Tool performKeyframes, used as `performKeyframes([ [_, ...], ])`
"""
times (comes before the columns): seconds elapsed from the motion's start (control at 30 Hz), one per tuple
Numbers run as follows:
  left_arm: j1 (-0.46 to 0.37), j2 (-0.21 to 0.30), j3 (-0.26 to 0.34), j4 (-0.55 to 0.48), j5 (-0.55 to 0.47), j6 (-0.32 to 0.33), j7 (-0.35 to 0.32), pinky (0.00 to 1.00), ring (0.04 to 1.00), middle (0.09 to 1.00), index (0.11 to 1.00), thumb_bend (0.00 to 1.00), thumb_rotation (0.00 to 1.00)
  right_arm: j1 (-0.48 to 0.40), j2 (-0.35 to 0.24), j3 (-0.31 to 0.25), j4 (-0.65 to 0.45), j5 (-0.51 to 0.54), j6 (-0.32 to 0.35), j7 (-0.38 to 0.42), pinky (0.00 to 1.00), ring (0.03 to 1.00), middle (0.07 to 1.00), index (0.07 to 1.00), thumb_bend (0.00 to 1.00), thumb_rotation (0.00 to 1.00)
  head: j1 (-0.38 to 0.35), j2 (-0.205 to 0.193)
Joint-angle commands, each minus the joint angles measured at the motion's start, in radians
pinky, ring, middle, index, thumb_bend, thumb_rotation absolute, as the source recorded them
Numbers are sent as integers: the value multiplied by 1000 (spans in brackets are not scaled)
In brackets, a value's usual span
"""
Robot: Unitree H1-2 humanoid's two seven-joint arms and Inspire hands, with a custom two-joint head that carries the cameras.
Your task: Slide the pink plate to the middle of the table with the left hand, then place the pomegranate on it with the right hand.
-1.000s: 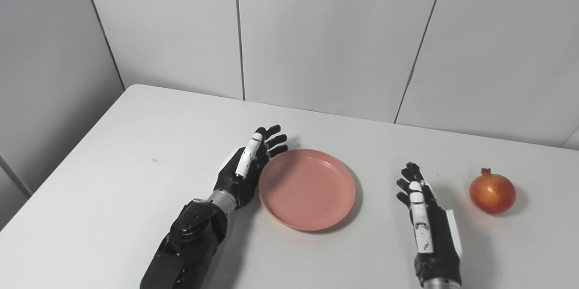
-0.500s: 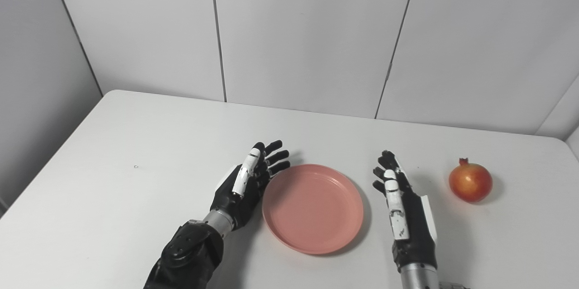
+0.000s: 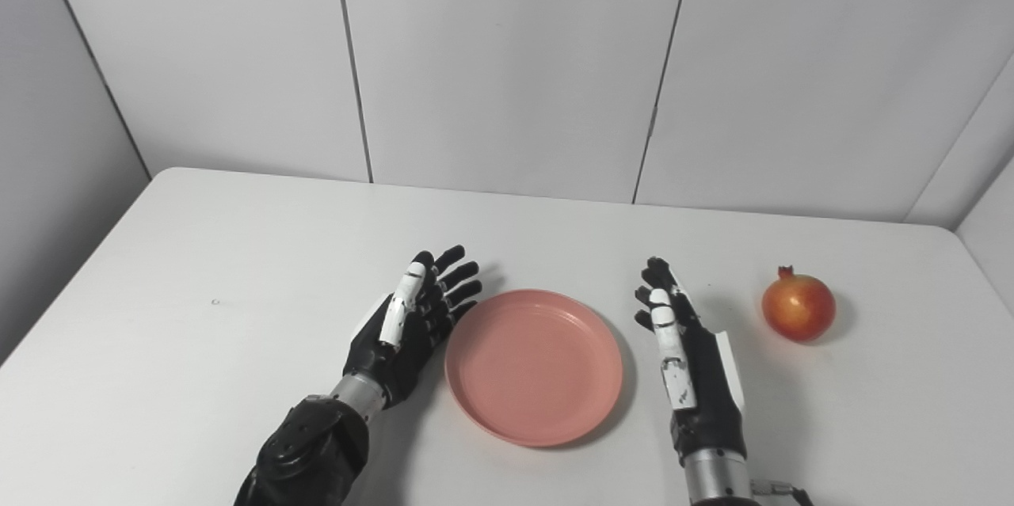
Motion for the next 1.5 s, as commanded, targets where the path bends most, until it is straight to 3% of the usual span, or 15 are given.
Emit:
performKeyframes([
  [0.0,10,-5,10,-26,8,-27,11,911,913,919,903,422,1000,-37,-4,-3,-49,-10,10,-6,887,880,904,894,268,1000,-4,1],
  [0.23,27,-4,17,-57,34,-48,24,909,904,914,899,425,1000,-55,-24,-1,-93,-55,10,-10,874,886,901,895,280,1000,-49,-4],
  [0.43,39,4,16,-64,48,-63,23,919,903,911,897,442,1000,-74,-56,10,-154,-155,11,-13,831,865,884,881,275,1000,-85,-13],
  [0.73,52,24,21,-48,67,-97,17,911,896,900,887,443,1000,-126,-96,-27,-214,-252,27,-27,800,845,863,857,340,997,-156,-52],
  [0.97,57,55,22,-20,73,-141,5,905,901,904,888,427,1000,-131,-85,-50,-208,-311,-4,-68,789,848,861,854,378,987,-235,-90],
  [1.23,51,76,43,37,42,-191,-32,916,914,916,898,406,1000,-136,-84,-68,-171,-366,-23,-129,687,832,864,860,481,925,-306,-131],
  [1.47,48,79,57,61,27,-207,-49,935,923,921,898,388,1000,-132,-125,-61,-136,-521,-9,-167,745,827,860,867,594,909,-334,-149],
])
